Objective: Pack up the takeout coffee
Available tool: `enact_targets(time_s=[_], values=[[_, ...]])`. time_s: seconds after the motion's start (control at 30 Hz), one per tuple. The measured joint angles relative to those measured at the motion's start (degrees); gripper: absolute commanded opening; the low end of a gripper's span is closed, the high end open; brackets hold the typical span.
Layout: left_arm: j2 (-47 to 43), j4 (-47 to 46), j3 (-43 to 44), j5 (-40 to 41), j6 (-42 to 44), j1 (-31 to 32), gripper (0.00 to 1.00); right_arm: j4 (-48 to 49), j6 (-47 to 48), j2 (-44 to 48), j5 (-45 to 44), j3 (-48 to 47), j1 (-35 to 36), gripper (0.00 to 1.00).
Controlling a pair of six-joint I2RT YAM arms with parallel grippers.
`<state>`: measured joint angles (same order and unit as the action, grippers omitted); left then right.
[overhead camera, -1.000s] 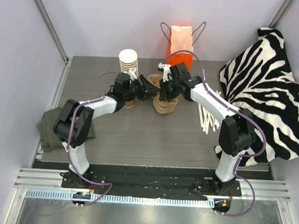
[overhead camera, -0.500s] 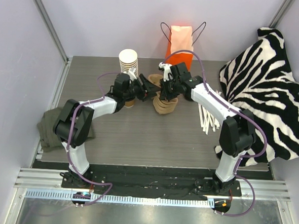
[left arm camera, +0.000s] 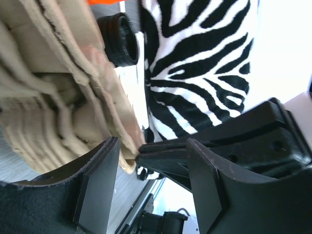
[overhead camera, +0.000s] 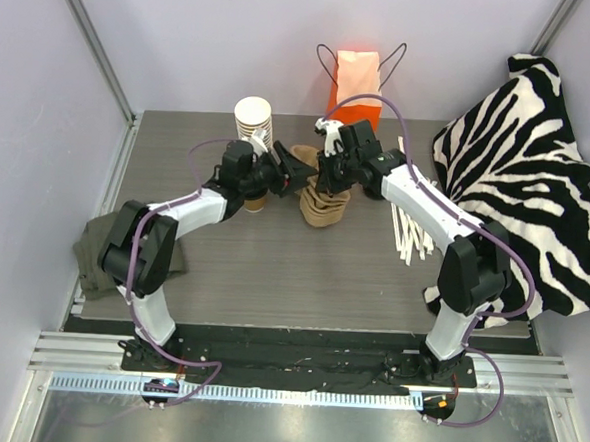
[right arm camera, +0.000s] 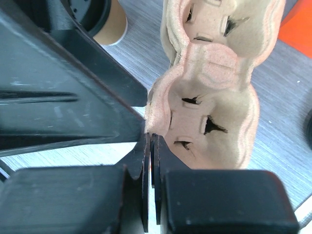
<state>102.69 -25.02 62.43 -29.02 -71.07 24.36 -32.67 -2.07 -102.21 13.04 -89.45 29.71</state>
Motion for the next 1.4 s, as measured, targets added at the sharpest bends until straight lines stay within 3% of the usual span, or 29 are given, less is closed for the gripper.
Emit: enact_targets(time_s=[0.37,1.4], values=[[-6.73,5.25,1.16,-0.63,3.61,-0.98,0.62,1.2,0.87,1.81,-0.9,-0.02,0.0,0.01],[-2.27,2.62,1.49,-0.39,-0.57,0.7,0.6,2.1,0.9,1.81,-0.92,0.94,0.44,0.01]])
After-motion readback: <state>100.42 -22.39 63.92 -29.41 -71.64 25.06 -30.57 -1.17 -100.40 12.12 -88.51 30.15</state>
